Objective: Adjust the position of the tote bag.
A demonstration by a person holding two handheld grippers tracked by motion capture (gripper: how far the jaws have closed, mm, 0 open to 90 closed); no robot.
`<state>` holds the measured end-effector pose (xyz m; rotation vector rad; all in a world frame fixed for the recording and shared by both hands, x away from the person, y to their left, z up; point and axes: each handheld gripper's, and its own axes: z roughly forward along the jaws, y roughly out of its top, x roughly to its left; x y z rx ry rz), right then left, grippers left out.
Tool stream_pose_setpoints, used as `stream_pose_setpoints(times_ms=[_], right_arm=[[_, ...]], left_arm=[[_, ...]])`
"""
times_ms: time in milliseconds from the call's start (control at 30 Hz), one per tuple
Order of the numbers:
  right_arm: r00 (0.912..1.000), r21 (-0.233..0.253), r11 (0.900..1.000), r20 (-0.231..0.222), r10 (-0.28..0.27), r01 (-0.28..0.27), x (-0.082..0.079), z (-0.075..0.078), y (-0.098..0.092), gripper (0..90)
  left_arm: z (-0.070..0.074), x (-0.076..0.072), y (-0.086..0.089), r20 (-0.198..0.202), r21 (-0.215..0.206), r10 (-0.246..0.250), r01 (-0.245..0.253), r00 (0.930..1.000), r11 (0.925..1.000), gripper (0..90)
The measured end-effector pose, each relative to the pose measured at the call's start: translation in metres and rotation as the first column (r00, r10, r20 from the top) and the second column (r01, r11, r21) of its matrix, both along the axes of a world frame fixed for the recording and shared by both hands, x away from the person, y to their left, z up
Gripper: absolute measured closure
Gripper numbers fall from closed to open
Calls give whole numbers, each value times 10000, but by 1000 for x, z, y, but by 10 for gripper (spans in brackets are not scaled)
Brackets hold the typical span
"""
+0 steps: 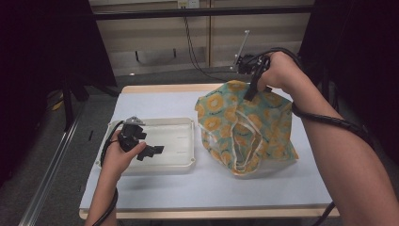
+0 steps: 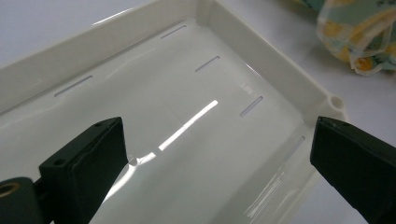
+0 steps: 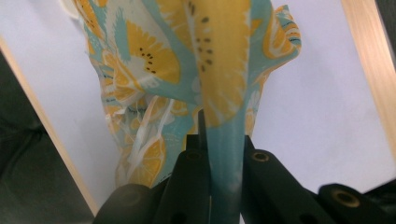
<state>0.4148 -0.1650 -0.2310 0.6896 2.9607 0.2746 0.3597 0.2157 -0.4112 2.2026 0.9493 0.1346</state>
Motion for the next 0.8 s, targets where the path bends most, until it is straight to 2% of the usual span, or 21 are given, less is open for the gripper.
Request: stream_pose_setpoints(times_ms=[33, 67, 100, 233, 367, 467, 600, 633, 700, 733, 767, 800], right_arm=[[9996, 23, 9996, 1, 282, -282, 0, 1, 1, 900], [9996, 23, 9996, 1, 282, -282, 0, 1, 1, 900], [9989, -8, 9990, 13, 458, -458, -1, 1, 4, 900], [9943, -91, 9943, -42, 1065, -1065, -1, -4, 9, 900], [9895, -60, 9895, 38, 1445, -1445, 0, -8, 12, 900], [9809, -108, 9810, 201, 1936, -1935, 2, -7, 14, 900], [9776, -15, 9781, 333, 2080, -2080, 3, -5, 17, 900], [9720, -48, 9726, 341, 2324, -2324, 4, -3, 19, 900], [9728, -45, 9734, 352, 2290, -2290, 4, -4, 20, 900], [9789, 10, 9791, 229, 2032, -2033, 5, -5, 20, 900], [9789, 10, 9791, 229, 2032, -2033, 5, -5, 20, 900], [9874, 32, 9876, 187, 1571, -1572, 5, -5, 20, 900]], left_arm=[[-1, 0, -1, 79, 3, 66, -66, 9999, 10000, 36], [-1, 0, -1, 79, 3, 66, -66, 9999, 10000, 36], [0, 0, -1, -14, 4, -22, 22, 10000, 10000, 36], [0, 0, 1, 53, -7, 19, -19, 10000, 10000, 36], [1, 1, 4, 34, -55, 63, -63, 10000, 10000, 36], [0, 1, 3, 51, -62, 105, -105, 9999, 9999, 36], [-1, 1, 3, -19, -14, -10, 10, 10000, 10000, 36], [-1, 1, 2, 24, -20, 0, 0, 10000, 10000, 36], [-1, 1, 2, 18, -11, 2, -2, 10000, 10000, 36], [-1, 1, 2, -19, -82, 58, -58, 10000, 9999, 36], [-1, 1, 2, -19, -82, 58, -58, 10000, 9999, 36], [0, 1, 3, -30, -71, 66, -66, 10000, 10000, 36]])
